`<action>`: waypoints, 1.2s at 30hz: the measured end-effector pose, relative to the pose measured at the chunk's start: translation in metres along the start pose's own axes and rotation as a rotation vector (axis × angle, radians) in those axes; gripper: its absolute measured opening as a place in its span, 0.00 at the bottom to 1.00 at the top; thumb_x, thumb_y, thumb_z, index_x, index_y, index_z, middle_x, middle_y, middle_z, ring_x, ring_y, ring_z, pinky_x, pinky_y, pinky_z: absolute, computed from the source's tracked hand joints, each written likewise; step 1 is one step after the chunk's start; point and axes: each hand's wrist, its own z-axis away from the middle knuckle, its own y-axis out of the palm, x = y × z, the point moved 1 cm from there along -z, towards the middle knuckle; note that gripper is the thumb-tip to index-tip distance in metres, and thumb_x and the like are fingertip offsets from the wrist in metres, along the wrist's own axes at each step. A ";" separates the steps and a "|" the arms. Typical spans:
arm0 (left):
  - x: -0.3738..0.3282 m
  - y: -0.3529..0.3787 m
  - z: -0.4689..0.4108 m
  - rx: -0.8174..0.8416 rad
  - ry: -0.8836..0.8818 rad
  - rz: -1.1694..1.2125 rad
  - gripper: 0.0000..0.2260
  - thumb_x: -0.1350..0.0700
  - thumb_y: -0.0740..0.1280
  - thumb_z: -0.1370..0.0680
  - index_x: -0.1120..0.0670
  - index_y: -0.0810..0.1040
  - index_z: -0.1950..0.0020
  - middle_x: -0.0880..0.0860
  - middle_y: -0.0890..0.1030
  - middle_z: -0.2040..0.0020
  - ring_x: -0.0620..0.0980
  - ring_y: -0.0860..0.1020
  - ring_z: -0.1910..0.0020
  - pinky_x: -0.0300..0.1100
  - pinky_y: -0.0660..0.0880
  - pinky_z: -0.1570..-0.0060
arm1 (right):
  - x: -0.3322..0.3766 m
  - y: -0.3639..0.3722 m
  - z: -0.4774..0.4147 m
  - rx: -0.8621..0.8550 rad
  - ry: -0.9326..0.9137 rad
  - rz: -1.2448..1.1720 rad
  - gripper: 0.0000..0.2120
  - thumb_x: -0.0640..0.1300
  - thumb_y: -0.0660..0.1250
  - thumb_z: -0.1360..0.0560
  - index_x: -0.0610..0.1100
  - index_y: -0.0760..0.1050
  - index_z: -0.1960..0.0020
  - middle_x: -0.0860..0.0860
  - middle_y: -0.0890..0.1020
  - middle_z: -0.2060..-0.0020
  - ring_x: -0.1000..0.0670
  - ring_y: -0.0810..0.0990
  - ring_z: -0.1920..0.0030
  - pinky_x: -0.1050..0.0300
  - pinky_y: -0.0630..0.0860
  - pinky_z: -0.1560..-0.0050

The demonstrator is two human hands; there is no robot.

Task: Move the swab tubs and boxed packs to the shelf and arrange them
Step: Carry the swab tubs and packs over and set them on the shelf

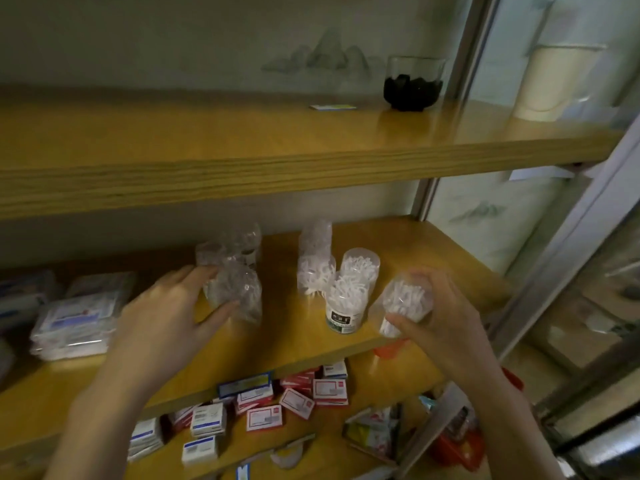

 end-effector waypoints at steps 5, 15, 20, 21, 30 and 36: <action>-0.022 0.010 0.006 -0.060 -0.005 -0.068 0.21 0.42 0.67 0.28 0.53 0.76 0.40 0.54 0.80 0.44 0.58 0.79 0.47 0.50 0.76 0.59 | -0.020 0.014 -0.026 0.050 -0.072 0.036 0.27 0.48 0.73 0.32 0.52 0.67 0.37 0.56 0.73 0.40 0.53 0.72 0.41 0.58 0.71 0.46; -0.021 0.007 0.038 -0.078 -0.078 -0.192 0.20 0.44 0.68 0.31 0.54 0.78 0.44 0.53 0.82 0.51 0.57 0.81 0.54 0.45 0.77 0.66 | -0.003 0.009 -0.025 0.072 -0.310 0.064 0.25 0.52 0.66 0.27 0.51 0.67 0.32 0.57 0.67 0.31 0.54 0.66 0.33 0.61 0.65 0.41; -0.012 -0.004 0.058 -0.104 -0.161 -0.247 0.19 0.42 0.68 0.29 0.52 0.78 0.44 0.52 0.82 0.51 0.56 0.82 0.56 0.44 0.76 0.69 | 0.037 0.015 -0.022 0.195 -0.475 0.061 0.23 0.55 0.62 0.25 0.56 0.65 0.32 0.61 0.68 0.33 0.58 0.65 0.32 0.63 0.62 0.38; -0.009 -0.008 0.063 -0.111 -0.172 -0.259 0.20 0.41 0.66 0.29 0.52 0.78 0.45 0.51 0.83 0.51 0.55 0.82 0.57 0.43 0.76 0.70 | 0.046 0.020 -0.021 0.238 -0.497 0.065 0.23 0.55 0.62 0.25 0.57 0.64 0.31 0.62 0.67 0.33 0.59 0.63 0.32 0.65 0.60 0.39; 0.037 -0.045 0.134 -0.108 -0.401 -0.340 0.23 0.37 0.57 0.30 0.51 0.78 0.46 0.48 0.82 0.55 0.51 0.82 0.61 0.40 0.73 0.74 | 0.135 0.084 0.000 0.453 -0.782 -0.014 0.21 0.56 0.62 0.25 0.59 0.65 0.33 0.63 0.69 0.36 0.58 0.68 0.36 0.56 0.71 0.41; 0.083 -0.083 0.199 -0.128 -0.576 -0.429 0.24 0.37 0.55 0.30 0.51 0.78 0.46 0.49 0.83 0.54 0.51 0.83 0.58 0.42 0.77 0.71 | 0.208 0.121 0.038 0.558 -0.958 -0.052 0.21 0.57 0.59 0.24 0.61 0.61 0.32 0.66 0.66 0.37 0.60 0.65 0.36 0.62 0.66 0.42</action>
